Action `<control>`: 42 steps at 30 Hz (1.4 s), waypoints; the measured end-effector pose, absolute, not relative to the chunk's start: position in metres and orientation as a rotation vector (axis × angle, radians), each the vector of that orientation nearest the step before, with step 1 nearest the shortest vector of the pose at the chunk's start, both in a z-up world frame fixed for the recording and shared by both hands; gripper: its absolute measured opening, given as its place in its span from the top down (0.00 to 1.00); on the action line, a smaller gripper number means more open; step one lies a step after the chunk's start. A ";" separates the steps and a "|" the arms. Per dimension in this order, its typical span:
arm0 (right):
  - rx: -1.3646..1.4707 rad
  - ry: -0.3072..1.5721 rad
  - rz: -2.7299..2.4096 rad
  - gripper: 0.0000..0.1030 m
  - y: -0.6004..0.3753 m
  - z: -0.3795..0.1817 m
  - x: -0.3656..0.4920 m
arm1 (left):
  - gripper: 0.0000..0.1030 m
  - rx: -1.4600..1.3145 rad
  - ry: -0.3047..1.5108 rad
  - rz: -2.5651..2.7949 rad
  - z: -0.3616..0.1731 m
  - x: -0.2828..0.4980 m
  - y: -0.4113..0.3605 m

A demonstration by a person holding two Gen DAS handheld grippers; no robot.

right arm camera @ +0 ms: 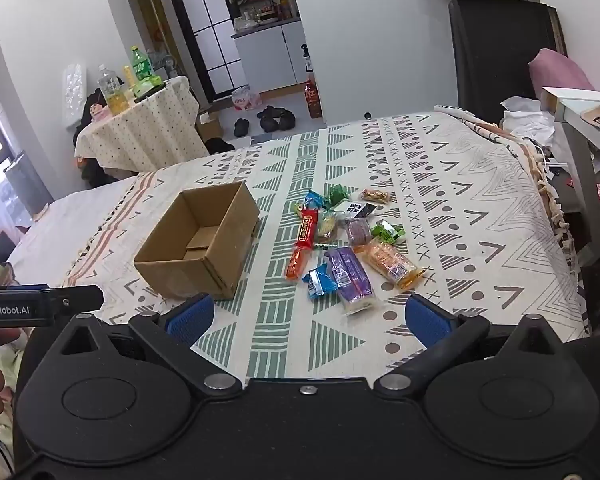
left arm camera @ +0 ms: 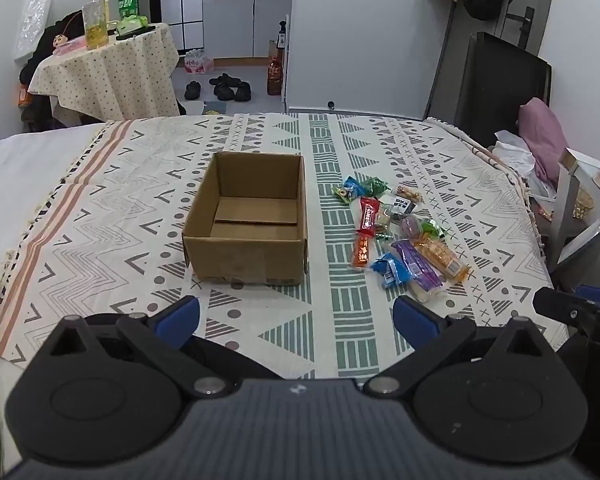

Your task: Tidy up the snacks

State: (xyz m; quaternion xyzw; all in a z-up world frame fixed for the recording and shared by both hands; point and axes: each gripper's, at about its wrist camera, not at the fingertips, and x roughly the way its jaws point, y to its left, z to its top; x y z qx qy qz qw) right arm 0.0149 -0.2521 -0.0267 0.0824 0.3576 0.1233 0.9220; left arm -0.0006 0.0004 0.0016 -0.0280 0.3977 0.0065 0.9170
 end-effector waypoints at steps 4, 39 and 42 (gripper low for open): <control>0.153 0.743 0.251 0.00 -0.252 -0.026 0.015 | 0.01 -0.065 0.824 0.015 -0.002 0.000 0.003; 0.136 0.735 0.253 0.00 -0.252 -0.018 0.009 | 0.01 -0.083 0.818 -0.006 0.011 -0.010 0.000; 0.127 0.737 0.255 0.00 -0.251 -0.019 0.008 | 0.01 -0.082 0.818 -0.005 0.011 -0.011 0.000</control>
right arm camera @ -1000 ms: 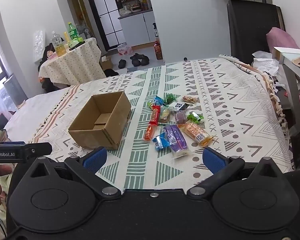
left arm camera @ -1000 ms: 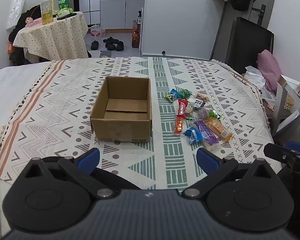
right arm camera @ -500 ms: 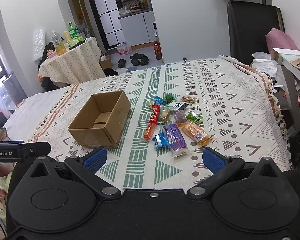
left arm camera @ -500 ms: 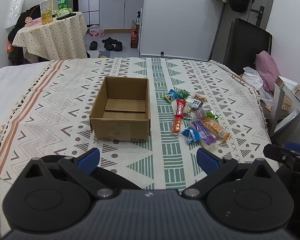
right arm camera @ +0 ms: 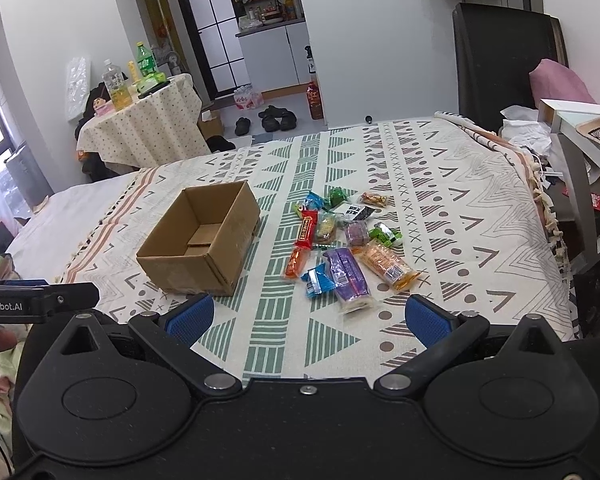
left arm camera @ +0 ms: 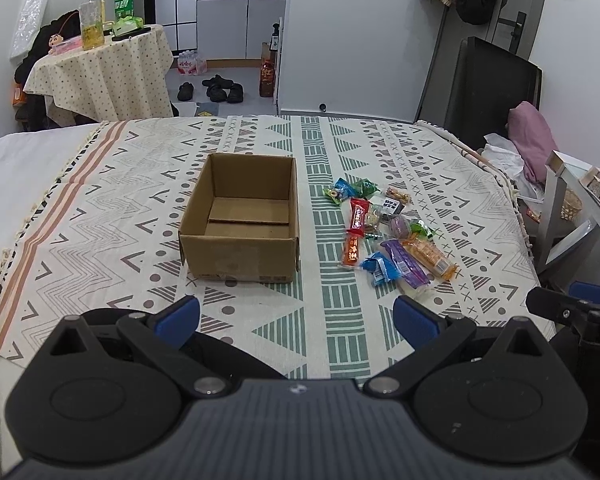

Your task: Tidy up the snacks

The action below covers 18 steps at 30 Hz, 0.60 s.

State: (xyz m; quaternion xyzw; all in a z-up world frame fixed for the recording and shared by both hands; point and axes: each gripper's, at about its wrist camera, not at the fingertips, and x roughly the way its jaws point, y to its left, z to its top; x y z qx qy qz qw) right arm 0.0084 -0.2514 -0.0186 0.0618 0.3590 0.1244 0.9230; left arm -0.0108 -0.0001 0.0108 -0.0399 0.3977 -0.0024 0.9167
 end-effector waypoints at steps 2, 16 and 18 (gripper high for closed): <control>0.123 0.737 0.258 0.00 -0.250 -0.018 0.008 | 0.01 -0.081 0.821 -0.004 0.011 -0.011 0.000; 0.121 0.740 0.264 0.00 -0.248 -0.018 0.008 | 0.01 -0.083 0.823 -0.005 0.010 -0.011 0.002; 0.122 0.739 0.264 0.00 -0.248 -0.018 0.008 | 0.01 -0.084 0.823 -0.005 0.009 -0.011 0.001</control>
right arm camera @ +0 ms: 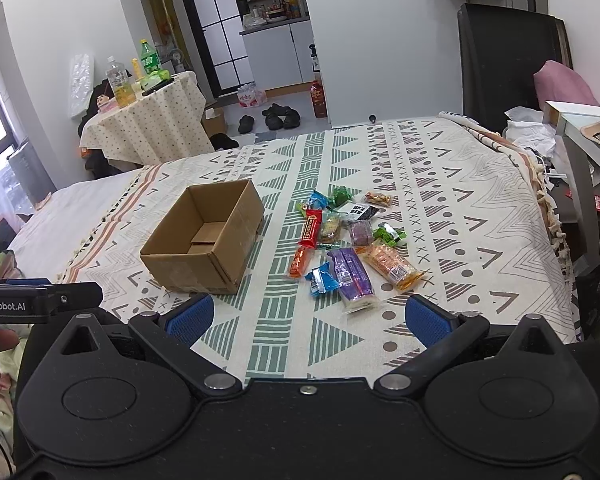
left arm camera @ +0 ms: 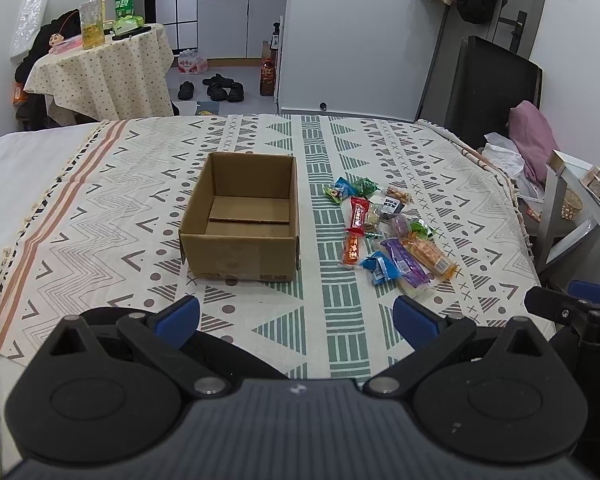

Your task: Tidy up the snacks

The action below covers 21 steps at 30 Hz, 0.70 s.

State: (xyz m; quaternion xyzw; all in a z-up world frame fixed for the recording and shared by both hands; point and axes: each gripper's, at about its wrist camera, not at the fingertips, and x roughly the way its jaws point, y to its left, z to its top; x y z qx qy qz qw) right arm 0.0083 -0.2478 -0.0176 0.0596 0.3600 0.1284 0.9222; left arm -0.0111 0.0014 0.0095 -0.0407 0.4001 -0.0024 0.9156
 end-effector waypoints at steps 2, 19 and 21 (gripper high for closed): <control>0.121 0.740 0.262 0.00 -0.247 -0.018 0.008 | 0.01 -0.084 0.824 -0.006 0.009 -0.011 0.001; 0.125 0.744 0.258 0.00 -0.248 -0.019 0.009 | 0.01 -0.094 0.823 -0.015 0.011 -0.009 -0.002; 0.125 0.745 0.258 0.00 -0.249 -0.019 0.010 | 0.01 -0.087 0.815 -0.024 0.011 -0.009 -0.003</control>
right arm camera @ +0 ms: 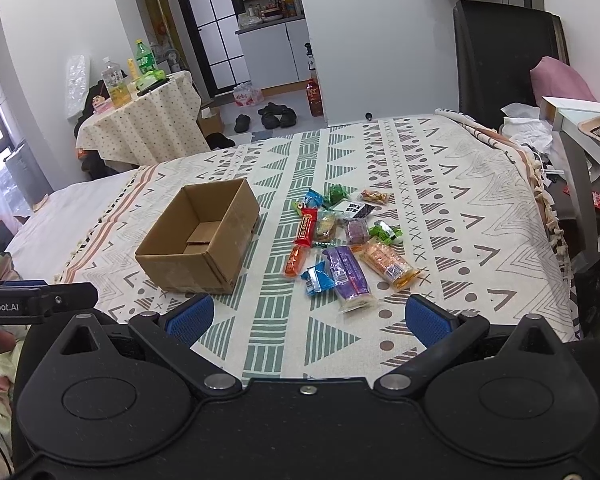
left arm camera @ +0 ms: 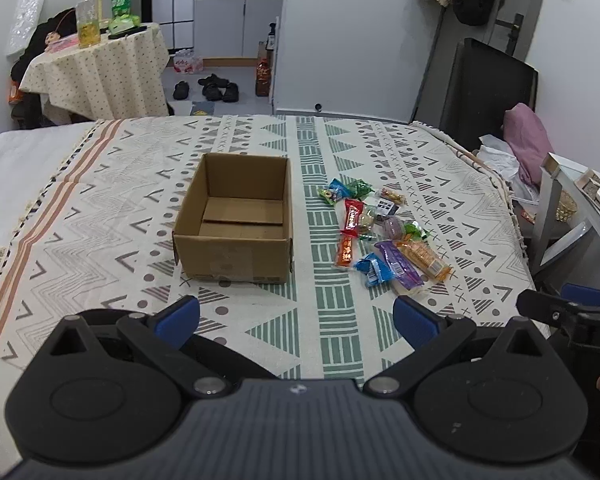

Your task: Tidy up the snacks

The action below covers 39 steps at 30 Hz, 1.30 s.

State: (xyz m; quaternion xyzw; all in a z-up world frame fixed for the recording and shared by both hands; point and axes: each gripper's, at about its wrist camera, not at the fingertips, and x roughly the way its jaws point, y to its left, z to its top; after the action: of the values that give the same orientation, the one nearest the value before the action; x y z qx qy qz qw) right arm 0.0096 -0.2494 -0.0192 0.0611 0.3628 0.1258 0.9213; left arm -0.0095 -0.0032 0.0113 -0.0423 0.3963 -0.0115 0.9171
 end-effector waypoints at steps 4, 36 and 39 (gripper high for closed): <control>0.117 0.744 0.263 0.00 -0.250 -0.021 0.011 | 0.01 -0.093 0.810 -0.021 0.011 -0.008 -0.004; 0.145 0.815 0.259 0.00 -0.271 -0.049 0.048 | 0.01 -0.129 0.879 -0.043 -0.024 0.047 -0.025; 0.150 0.826 0.259 0.00 -0.274 -0.053 0.054 | 0.01 -0.121 0.889 -0.044 -0.029 0.054 -0.029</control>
State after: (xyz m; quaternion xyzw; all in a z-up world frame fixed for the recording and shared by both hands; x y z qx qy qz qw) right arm 0.0540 -0.2739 -0.0531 0.0725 0.3996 0.1252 0.9052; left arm 0.0537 -0.0295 -0.0287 -0.0586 0.4299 -0.0212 0.9007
